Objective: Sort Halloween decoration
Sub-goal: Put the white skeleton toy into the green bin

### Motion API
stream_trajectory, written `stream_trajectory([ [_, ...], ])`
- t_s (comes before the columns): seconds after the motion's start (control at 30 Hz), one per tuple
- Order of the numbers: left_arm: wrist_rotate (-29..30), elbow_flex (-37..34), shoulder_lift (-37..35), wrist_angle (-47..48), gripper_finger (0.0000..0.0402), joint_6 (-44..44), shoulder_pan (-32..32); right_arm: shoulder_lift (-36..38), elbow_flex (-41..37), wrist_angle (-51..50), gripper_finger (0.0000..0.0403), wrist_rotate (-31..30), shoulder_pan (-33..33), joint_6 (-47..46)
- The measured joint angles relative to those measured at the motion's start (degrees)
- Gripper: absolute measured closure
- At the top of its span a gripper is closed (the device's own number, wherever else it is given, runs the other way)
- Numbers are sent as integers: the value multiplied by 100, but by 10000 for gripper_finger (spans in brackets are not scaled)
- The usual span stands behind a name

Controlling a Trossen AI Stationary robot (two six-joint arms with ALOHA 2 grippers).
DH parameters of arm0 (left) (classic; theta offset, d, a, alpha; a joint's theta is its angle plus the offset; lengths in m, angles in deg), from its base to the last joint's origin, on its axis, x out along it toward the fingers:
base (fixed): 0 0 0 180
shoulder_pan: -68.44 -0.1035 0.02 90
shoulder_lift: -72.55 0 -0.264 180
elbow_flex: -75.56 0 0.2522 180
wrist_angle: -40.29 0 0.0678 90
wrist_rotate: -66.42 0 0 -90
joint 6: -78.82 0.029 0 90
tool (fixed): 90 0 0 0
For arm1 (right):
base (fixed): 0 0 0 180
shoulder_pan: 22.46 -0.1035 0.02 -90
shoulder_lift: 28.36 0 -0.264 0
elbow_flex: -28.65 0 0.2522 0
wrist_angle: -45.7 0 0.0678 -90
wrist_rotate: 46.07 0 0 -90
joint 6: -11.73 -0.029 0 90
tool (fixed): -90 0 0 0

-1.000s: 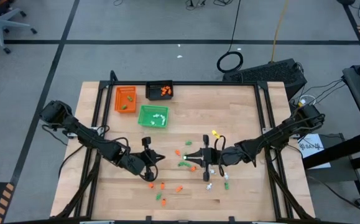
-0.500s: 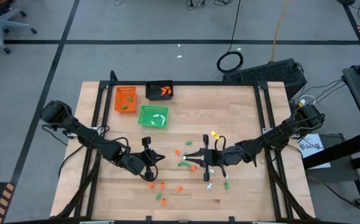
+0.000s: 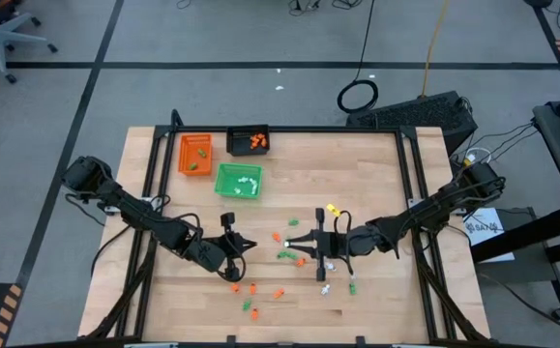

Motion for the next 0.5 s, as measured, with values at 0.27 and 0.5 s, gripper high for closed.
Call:
stream_trajectory([
  [0.27, 0, 0, 0, 191, 401, -106, 0, 2, 0, 58, 397, 7, 442, -1339],
  [0.5, 0, -2, 0, 1061, 401, -801, 0, 2, 0, 61, 397, 4, 1050, -1488],
])
